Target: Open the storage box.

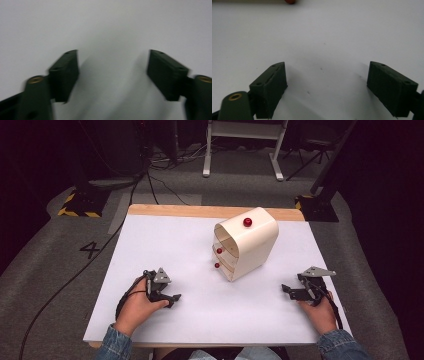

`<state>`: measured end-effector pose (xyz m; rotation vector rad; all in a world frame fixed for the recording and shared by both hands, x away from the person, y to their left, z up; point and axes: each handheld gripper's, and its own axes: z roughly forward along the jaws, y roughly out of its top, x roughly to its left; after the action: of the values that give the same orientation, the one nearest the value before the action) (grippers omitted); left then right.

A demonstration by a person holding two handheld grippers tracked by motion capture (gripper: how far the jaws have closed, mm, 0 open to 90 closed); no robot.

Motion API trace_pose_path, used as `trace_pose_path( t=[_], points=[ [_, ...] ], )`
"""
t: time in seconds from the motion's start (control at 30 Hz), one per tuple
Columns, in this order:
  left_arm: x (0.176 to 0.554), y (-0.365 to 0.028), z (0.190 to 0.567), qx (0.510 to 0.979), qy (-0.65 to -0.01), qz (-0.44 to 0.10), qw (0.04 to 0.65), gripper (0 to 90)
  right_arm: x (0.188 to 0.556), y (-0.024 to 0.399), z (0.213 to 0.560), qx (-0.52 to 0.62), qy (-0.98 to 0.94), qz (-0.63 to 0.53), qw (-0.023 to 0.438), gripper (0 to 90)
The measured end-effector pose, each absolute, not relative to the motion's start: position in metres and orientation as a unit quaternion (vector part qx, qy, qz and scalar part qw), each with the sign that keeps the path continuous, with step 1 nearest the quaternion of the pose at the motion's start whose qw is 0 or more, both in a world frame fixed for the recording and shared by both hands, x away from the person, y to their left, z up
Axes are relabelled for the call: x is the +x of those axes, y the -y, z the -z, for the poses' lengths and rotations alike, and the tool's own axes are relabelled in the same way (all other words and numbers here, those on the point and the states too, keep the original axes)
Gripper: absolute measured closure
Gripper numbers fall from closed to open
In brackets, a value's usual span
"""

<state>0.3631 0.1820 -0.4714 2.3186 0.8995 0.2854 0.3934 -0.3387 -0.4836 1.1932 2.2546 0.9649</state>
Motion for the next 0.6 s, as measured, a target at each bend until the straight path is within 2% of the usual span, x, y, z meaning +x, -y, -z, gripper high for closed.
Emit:
trace_pose_path(
  t=[0.13,0.27,0.47,0.6],
  points=[
    [0.364,-0.184,0.464,0.868,-0.355,-0.110,0.328,30.4,0.393,0.339,0.484,0.428,-0.809,-0.346,0.205,16.3],
    [0.363,-0.188,0.453,0.859,-0.360,-0.116,0.344,34.2,0.393,0.339,0.484,0.428,-0.809,-0.346,0.205,16.3],
    [0.360,-0.195,0.437,0.830,-0.363,-0.104,0.412,38.2,0.393,0.339,0.484,0.428,-0.809,-0.347,0.205,16.3],
    [0.357,-0.197,0.426,0.811,-0.360,-0.121,0.446,38.9,0.393,0.339,0.484,0.428,-0.809,-0.346,0.206,16.3]
  ],
)
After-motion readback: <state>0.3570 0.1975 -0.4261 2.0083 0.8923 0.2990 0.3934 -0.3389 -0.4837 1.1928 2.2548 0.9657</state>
